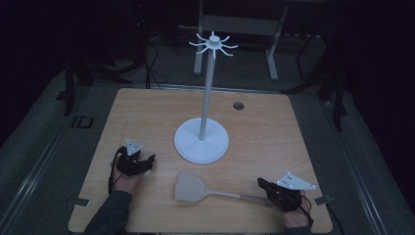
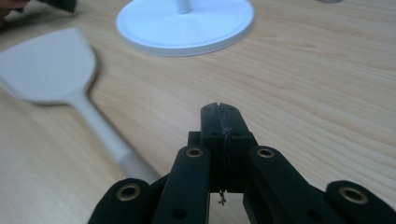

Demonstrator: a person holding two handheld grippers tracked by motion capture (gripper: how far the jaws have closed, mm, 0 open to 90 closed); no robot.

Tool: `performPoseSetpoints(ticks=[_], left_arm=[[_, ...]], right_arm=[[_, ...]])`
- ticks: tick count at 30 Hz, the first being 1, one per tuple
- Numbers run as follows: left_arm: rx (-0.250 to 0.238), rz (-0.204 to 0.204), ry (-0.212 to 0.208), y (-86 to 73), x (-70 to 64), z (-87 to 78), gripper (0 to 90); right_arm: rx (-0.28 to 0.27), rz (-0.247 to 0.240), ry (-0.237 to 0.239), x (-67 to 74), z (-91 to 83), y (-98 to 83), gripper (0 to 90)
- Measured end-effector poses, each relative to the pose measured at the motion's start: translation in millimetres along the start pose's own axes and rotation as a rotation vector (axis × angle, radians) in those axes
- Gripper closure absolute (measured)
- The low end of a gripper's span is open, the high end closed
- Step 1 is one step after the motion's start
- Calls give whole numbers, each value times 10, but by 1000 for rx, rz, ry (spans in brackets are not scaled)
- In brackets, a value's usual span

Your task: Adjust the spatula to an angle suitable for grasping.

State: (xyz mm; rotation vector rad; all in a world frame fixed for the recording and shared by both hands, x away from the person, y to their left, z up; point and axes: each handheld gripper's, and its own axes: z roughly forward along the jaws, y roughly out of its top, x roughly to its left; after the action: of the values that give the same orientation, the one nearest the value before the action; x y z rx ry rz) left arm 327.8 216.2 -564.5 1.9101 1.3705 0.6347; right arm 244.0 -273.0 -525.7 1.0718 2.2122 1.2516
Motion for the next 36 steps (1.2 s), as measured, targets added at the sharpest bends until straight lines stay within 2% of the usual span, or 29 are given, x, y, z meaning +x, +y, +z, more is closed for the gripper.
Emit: performPoseSetpoints(ticks=[2, 6, 10, 22, 30, 34, 36], left_arm=[[0, -1, 0, 0, 1, -1, 373], [-1, -1, -1, 0, 1, -2, 373], [0, -2, -1, 0, 2, -1, 373], [-1, -3, -2, 0, 3, -1, 373], [1, -4, -2, 0, 4, 0, 373], [0, -4, -2, 0, 5, 0, 373], [0, -4, -2, 0, 6, -1, 373]], right_arm=[[10, -20, 17, 36, 30, -21, 898], [29, -25, 53, 79, 75, -60, 898], [54, -54, 100, 191, 119, -97, 899], [102, -104, 170, 339, 183, -171, 899], [139, -138, 198, 396, 201, -221, 899], [165, -156, 189, 413, 222, -239, 899], [176, -163, 170, 414, 233, -245, 900]])
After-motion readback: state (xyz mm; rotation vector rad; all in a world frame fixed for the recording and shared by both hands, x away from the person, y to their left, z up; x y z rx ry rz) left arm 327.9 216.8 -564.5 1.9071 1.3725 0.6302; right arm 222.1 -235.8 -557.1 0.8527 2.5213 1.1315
